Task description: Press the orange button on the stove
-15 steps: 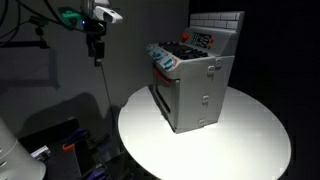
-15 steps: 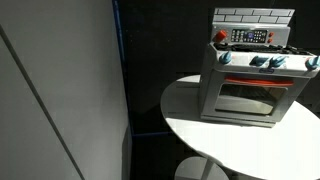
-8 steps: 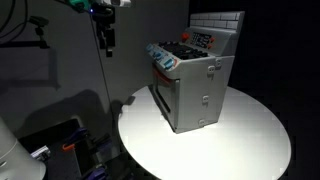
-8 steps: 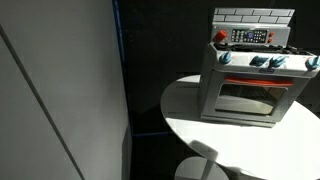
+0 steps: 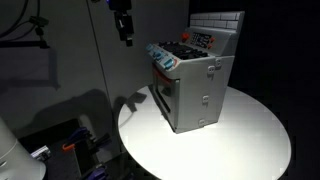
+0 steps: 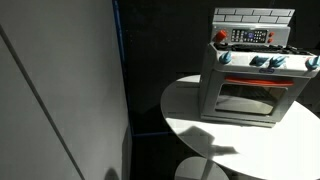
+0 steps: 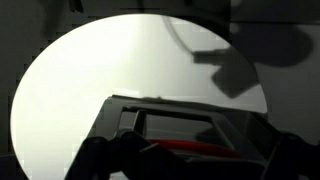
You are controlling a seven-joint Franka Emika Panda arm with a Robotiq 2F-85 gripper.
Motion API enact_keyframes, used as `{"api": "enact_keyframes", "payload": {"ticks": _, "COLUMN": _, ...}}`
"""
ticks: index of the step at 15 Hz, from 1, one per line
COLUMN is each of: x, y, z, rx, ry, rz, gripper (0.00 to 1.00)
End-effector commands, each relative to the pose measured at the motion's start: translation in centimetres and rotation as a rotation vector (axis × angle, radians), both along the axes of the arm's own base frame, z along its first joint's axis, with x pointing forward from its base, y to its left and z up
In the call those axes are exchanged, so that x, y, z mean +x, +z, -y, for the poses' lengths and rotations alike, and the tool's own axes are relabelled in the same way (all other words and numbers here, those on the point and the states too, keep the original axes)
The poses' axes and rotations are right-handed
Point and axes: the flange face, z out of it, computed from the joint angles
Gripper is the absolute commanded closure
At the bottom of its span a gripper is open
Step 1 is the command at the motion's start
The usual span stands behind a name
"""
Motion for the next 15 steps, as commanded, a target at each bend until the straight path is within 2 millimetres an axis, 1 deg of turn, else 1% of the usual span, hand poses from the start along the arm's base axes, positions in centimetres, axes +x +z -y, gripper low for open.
{"api": "enact_keyframes", "payload": {"ticks": 1, "x": 2.5, "y": 1.0, "z": 1.6, "rx": -0.054, "ry": -0.079, "rz": 0.064, "gripper": 0.00}}
{"api": "enact_keyframes", "payload": {"ticks": 5, "x": 4.1, "y": 1.2, "z": 3.5, "rx": -0.126, "ry": -0.147, "rz": 0.133, "gripper": 0.00}}
{"api": "enact_keyframes", "payload": {"ticks": 8, "x": 4.8, "y": 1.1, "z": 4.3, "rx": -0.158, "ry": -0.186, "rz": 0.153, "gripper": 0.00}}
{"api": "enact_keyframes", "payload": {"ticks": 11, "x": 4.9, "y": 1.1, "z": 4.2, "rx": -0.168, "ry": -0.191, "rz": 0.149, "gripper": 0.00}}
{"api": "enact_keyframes", "payload": {"ticks": 12, "x": 4.2, "y": 0.3, "z": 4.2, "rx": -0.156, "ry": -0.172, "rz": 0.142, "gripper": 0.00}}
{"api": "enact_keyframes", "payload": {"ticks": 15, "x": 4.3, "y": 0.4, "z": 4.2, "rx": -0.155, "ry": -0.172, "rz": 0.144, "gripper": 0.00}}
